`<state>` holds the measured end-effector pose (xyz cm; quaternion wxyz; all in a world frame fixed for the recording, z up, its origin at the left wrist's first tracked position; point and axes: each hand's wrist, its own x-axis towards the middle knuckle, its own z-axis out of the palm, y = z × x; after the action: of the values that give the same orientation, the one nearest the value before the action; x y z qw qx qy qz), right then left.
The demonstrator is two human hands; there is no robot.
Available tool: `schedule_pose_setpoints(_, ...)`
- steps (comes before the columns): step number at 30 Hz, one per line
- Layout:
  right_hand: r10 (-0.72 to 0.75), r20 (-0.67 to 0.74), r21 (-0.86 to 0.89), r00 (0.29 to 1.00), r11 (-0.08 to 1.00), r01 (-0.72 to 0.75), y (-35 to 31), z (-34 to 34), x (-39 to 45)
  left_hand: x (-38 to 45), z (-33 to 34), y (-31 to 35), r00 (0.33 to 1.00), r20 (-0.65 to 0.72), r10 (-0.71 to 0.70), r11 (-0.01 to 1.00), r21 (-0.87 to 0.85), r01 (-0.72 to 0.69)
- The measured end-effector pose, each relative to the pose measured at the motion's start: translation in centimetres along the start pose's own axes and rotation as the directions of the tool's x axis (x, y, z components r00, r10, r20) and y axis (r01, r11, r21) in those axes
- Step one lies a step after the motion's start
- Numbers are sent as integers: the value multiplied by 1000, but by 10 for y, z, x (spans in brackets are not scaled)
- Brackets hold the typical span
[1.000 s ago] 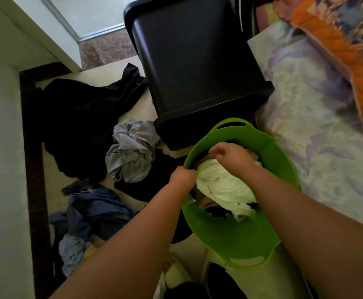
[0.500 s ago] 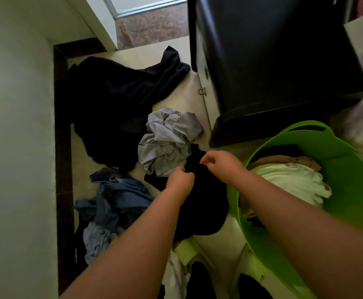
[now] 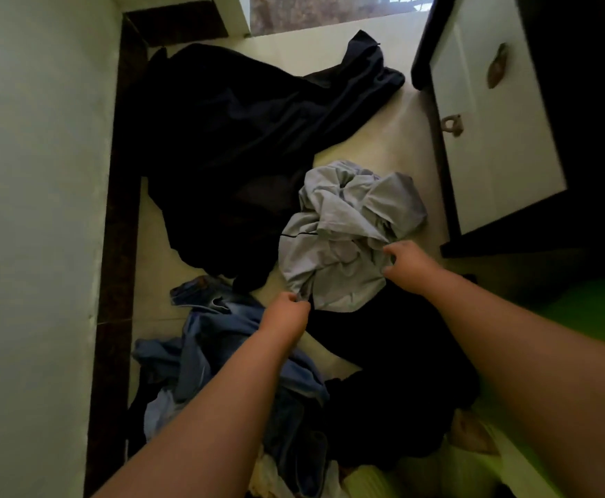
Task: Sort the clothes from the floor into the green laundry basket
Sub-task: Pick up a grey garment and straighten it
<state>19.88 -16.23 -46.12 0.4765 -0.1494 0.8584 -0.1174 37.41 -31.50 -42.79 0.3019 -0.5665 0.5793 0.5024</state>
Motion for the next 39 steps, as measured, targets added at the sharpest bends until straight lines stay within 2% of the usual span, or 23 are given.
schedule_pose_setpoints(3, -9, -26, -24, 1000, 1000, 9, -11, 10, 47, 31, 4, 6, 1000, -5, 17, 998, -57, -17)
schedule_pose_setpoints(5, 22, 32, -56, 999, 998, -20, -11, 20, 71, 45, 9, 6, 1000, 4, 15, 997, -81, -14)
schedule_pose_setpoints(8, 81, 63, 115, 995, 989, -88, -8, 30, 86, 54, 9, 6, 1000, 14, 1, 994, -109, 0)
schedule_pose_setpoints(11, -43, -41, 365, 998, 929, 55, -18, 36, 69, 48, 4, 8, 996, 84, -41, 972, -229, 59)
schedule_pose_setpoints(12, -87, -98, 505, 991, 854, 125, -25, 37, 54, 41, 2, 8, 992, 113, -60, 952, -293, 91)
schedule_pose_setpoints(14, -136, -86, 823, 987, 549, 147, -49, 34, 16, 26, -3, 14, 988, 144, -58, 910, -400, 112)
schedule_pose_setpoints(16, -233, 78, 985, 969, 168, -39, -72, 27, -22, 10, -9, 24, 988, 143, -57, 868, -482, 120)
schedule_pose_setpoints(17, -290, 156, 988, 944, 58, -145, -83, 23, -40, 1, -12, 29, 987, 148, -66, 836, -532, 135)
schedule_pose_setpoints(18, -337, 233, 970, 912, 21, -240, -89, 17, -60, -10, -16, 37, 983, 167, -73, 798, -582, 158)
schedule_pose_setpoints(19, -392, 304, 947, 868, 29, -319, -96, 14, -78, -18, -21, 44, 977, 206, -57, 738, -651, 180)
schedule_pose_setpoints(21, -520, 435, 895, 735, 156, -419, -101, 5, -113, -49, -32, 61, 953, 303, 21, 618, -753, 226)
schedule_pose_setpoints(23, -597, 541, 837, 592, 312, -451, -103, -1, -138, -78, -42, 72, 947, 299, 118, 642, -750, 156)
schedule_pose_setpoints(25, -566, 628, 778, 535, 458, -429, -103, -13, -158, -106, -53, 79, 946, 263, 191, 739, -672, 38)
schedule_pose_setpoints(26, -517, 664, 743, 540, 533, -404, -103, -20, -165, -119, -57, 81, 945, 247, 213, 772, -636, -7)
schedule_pose_setpoints(27, -436, 681, 706, 588, 603, -371, -100, -26, -169, -130, -62, 83, 949, 224, 220, 792, -610, -40)
schedule_pose_setpoints(29, -156, 599, 585, 785, 755, -297, -95, -37, -167, -153, -76, 84, 959, 202, 200, 818, -573, -50)
schedule_pose_setpoints(30, 16, 492, 439, 870, 859, -264, -91, -42, -162, -163, -83, 85, 954, 209, 217, 836, -545, -71)
schedule_pose_setpoints(31, 184, 354, 190, 917, 946, -264, -90, -52, -162, -174, -90, 86, 946, 217, 239, 849, -519, -96)
schedule_pose_setpoints(32, 282, 224, -16, 933, 958, -286, -87, -61, -163, -184, -97, 87, 936, 231, 264, 864, -488, -124)
schedule_pose_setpoints(33, 311, 125, -88, 942, 949, -302, -82, -65, -165, -196, -104, 90, 923, 250, 292, 868, -476, -145)
schedule_pose_setpoints(35, 239, 11, 7, 971, 971, -239, -80, -71, -175, -220, -116, 96, 887, 286, 363, 859, -471, -201)
schedule_pose_setpoints(37, 62, -57, -29, 996, 998, -64, -81, -77, -185, -240, -125, 104, 852, 308, 424, 838, -490, -240)
schedule_pose_setpoints(39, -124, -142, -118, 982, 987, 108, -93, -88, -190, -261, -135, 108, 825, 306, 476, 820, -493, -291)
